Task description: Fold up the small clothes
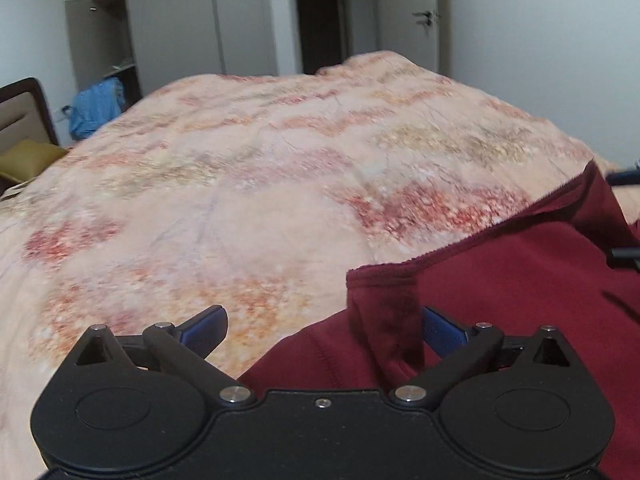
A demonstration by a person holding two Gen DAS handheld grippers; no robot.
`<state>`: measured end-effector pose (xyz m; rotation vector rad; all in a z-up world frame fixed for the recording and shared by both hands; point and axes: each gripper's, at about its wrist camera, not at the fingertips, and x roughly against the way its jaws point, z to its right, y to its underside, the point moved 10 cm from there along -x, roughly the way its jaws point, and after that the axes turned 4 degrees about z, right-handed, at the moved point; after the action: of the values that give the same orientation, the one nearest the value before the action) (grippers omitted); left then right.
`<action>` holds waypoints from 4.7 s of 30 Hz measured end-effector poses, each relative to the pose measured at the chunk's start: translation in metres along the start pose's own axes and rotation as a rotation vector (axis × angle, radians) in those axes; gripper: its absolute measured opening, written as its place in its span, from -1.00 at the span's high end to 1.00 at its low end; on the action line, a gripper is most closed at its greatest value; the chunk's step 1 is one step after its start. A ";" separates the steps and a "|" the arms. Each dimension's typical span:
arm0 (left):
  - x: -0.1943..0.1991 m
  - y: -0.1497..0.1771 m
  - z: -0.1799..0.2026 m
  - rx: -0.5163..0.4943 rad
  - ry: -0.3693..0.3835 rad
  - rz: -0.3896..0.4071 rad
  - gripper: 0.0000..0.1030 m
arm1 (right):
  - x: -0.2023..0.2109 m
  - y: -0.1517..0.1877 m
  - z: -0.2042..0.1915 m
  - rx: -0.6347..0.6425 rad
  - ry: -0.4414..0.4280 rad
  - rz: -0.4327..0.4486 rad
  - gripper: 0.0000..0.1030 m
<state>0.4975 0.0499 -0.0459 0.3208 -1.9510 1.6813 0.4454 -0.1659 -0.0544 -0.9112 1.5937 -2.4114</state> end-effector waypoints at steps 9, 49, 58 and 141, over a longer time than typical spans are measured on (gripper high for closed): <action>0.050 0.042 0.034 -0.027 -0.023 0.036 -0.99 | 0.030 0.025 -0.018 0.074 0.136 -0.021 -0.99; 0.154 0.113 -0.005 0.468 -0.348 0.117 -0.99 | 0.023 0.086 0.051 -0.302 0.418 -0.013 -1.00; 0.158 0.159 0.054 0.555 -0.247 0.049 -0.99 | 0.027 0.082 0.048 -0.262 0.457 -0.014 -1.00; 0.102 0.140 0.066 0.711 -0.078 0.219 -0.99 | 0.062 0.058 -0.127 -0.392 0.284 0.199 -1.00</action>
<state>0.3264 0.0300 -0.1138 0.4418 -1.4065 2.5089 0.3133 -0.1151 -0.1131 -0.4319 2.1949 -2.2065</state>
